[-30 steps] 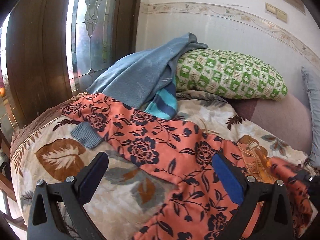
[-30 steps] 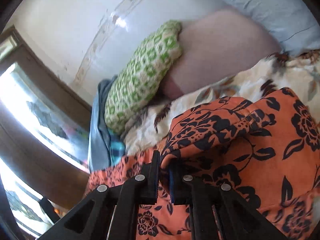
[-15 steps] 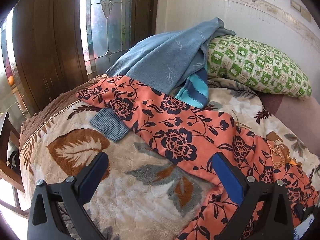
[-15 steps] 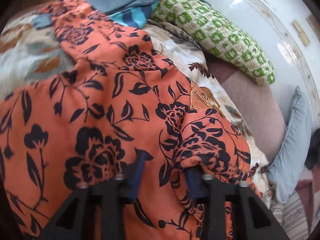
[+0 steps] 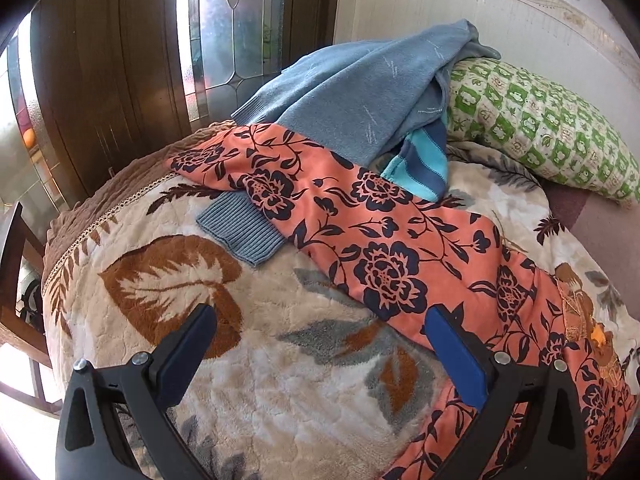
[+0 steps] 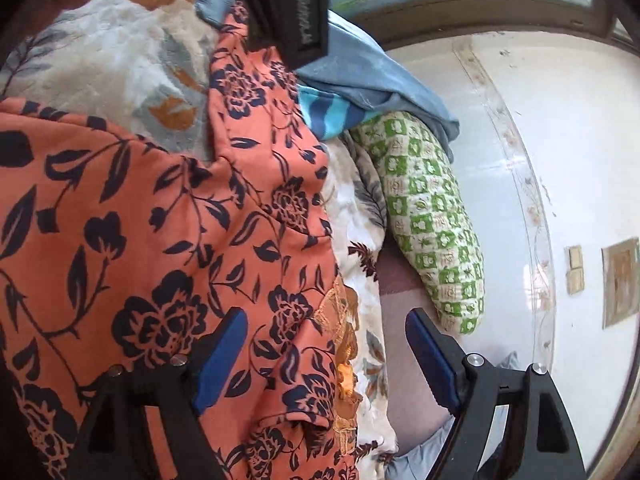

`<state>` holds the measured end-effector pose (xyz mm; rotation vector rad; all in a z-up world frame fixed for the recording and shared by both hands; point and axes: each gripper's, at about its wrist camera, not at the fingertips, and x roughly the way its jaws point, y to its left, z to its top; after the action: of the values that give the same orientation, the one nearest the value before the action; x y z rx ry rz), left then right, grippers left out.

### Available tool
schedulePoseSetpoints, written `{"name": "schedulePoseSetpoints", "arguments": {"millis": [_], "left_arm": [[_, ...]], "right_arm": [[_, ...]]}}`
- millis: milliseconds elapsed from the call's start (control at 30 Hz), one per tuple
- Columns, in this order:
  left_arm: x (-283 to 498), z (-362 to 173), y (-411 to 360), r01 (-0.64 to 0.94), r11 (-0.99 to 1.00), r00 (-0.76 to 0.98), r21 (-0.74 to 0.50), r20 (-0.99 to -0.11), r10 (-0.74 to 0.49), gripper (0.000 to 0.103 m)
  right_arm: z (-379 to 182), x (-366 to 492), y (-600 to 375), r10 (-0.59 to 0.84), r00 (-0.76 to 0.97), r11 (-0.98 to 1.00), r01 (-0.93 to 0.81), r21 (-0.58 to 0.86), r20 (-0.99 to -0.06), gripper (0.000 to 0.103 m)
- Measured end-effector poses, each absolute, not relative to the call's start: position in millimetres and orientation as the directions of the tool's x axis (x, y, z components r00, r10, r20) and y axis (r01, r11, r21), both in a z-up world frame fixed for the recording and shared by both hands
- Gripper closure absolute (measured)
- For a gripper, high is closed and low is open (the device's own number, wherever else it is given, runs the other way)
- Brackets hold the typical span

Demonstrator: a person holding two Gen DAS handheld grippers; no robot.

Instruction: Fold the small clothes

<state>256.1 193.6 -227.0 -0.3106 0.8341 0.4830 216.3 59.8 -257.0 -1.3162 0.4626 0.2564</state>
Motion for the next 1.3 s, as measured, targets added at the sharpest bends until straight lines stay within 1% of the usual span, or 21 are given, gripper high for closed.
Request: {"name": "schedulePoseSetpoints", "arguments": {"millis": [33, 67, 133, 167, 200, 233, 267, 300, 333, 367, 400, 433, 500, 567, 600, 767, 867, 967, 1100, 1200, 1300], "left_arm": [[255.8, -227.0, 193.9, -0.522, 0.85, 0.574, -0.075, -0.768, 0.285, 0.0], [255.1, -226.4, 193.2, -0.519, 0.851, 0.576, -0.074, -0.766, 0.285, 0.0], [253.7, -225.1, 188.7, -0.506, 0.86, 0.584, -0.068, -0.76, 0.284, 0.0], [253.8, -224.8, 185.4, -0.495, 0.867, 0.587, -0.062, -0.76, 0.28, 0.0], [254.3, -224.7, 182.4, -0.482, 0.874, 0.588, -0.056, -0.76, 0.276, 0.0], [255.0, -224.9, 179.1, -0.47, 0.881, 0.589, -0.049, -0.761, 0.272, 0.0], [255.9, -225.1, 176.4, -0.459, 0.887, 0.589, -0.043, -0.762, 0.268, 0.0], [256.8, -225.3, 174.1, -0.451, 0.892, 0.59, -0.038, -0.762, 0.266, 0.0], [257.5, -225.4, 172.4, -0.446, 0.895, 0.59, -0.033, -0.762, 0.266, 0.0], [258.2, -225.6, 171.3, -0.444, 0.895, 0.59, -0.03, -0.762, 0.267, 0.0], [258.8, -225.8, 171.0, -0.444, 0.896, 0.588, -0.029, -0.763, 0.267, 0.0], [259.4, -226.1, 171.0, -0.443, 0.896, 0.587, -0.031, -0.765, 0.264, 0.0], [259.8, -226.4, 171.7, -0.442, 0.896, 0.584, -0.032, -0.769, 0.26, 0.0], [259.1, -226.2, 173.8, -0.446, 0.895, 0.585, -0.033, -0.768, 0.263, 0.0], [259.1, -226.1, 175.6, -0.45, 0.893, 0.583, -0.031, -0.768, 0.267, 0.0], [255.1, -225.2, 189.7, -0.485, 0.873, 0.569, -0.041, -0.774, 0.279, 0.0], [251.2, -224.2, 193.7, -0.486, 0.873, 0.567, -0.028, -0.771, 0.291, 0.0], [244.1, -221.2, 194.8, -0.482, 0.876, 0.581, -0.018, -0.755, 0.305, 0.0], [239.5, -217.3, 190.2, -0.467, 0.884, 0.607, -0.022, -0.735, 0.302, 0.0], [241.8, -216.7, 179.0, -0.429, 0.903, 0.62, -0.036, -0.739, 0.265, 0.0], [242.1, -215.2, 161.9, -0.371, 0.927, 0.643, -0.048, -0.734, 0.219, 0.0]], "right_arm": [[-252.3, 220.4, 57.4, -0.095, 0.87, 0.291, -0.441, -0.849, -0.485, 0.02], [-242.0, 227.5, 49.9, -0.107, 0.842, 0.391, -0.454, -0.801, -0.529, 0.02], [-215.7, 244.1, 10.5, -0.082, 0.771, 0.665, -0.43, -0.611, -0.632, 0.02], [-206.0, 258.9, -16.2, -0.069, 0.73, 0.789, -0.377, -0.485, -0.68, 0.019], [-201.8, 275.6, -52.1, -0.022, 0.68, 0.897, -0.31, -0.314, -0.733, 0.019], [-201.6, 289.5, -90.3, 0.062, 0.633, 0.968, -0.226, -0.107, -0.772, 0.019], [-208.5, 301.7, -130.3, 0.151, 0.595, 0.988, -0.109, 0.107, -0.789, 0.019], [-221.0, 310.2, -167.3, 0.236, 0.567, 0.955, 0.017, 0.297, -0.789, 0.019], [-235.9, 315.0, -197.3, 0.326, 0.555, 0.879, 0.119, 0.461, -0.765, 0.019], [-252.5, 317.5, -220.6, 0.414, 0.557, 0.778, 0.193, 0.598, -0.72, 0.019], [-269.8, 318.9, -237.1, 0.485, 0.565, 0.668, 0.253, 0.7, -0.668, 0.019], [-286.1, 320.4, -246.5, 0.54, 0.571, 0.567, 0.296, 0.769, -0.618, 0.019], [-306.8, 325.2, -249.6, 0.588, 0.571, 0.461, 0.345, 0.818, -0.572, 0.019], [-303.6, 329.1, -238.2, 0.598, 0.6, 0.422, 0.328, 0.845, -0.531, 0.019], [-296.2, 332.1, -225.3, 0.634, 0.596, 0.408, 0.283, 0.868, -0.492, 0.019], [-232.0, 339.6, -141.8, 0.747, 0.526, 0.465, 0.024, 0.885, -0.407, 0.019], [-204.8, 330.7, -101.1, 0.767, 0.481, 0.521, -0.081, 0.85, -0.424, 0.019], [-206.9, 321.6, -87.8, 0.747, 0.457, 0.583, -0.103, 0.806, -0.482, 0.019], [-234.2, 309.1, -110.7, 0.695, 0.482, 0.619, -0.024, 0.785, -0.533, 0.019], [-249.6, 297.9, -142.3, 0.641, 0.528, 0.632, 0.047, 0.773, -0.557, 0.021], [-259.2, 284.7, -171.0, 0.574, 0.571, 0.663, 0.098, 0.743, -0.587, 0.028]]}}
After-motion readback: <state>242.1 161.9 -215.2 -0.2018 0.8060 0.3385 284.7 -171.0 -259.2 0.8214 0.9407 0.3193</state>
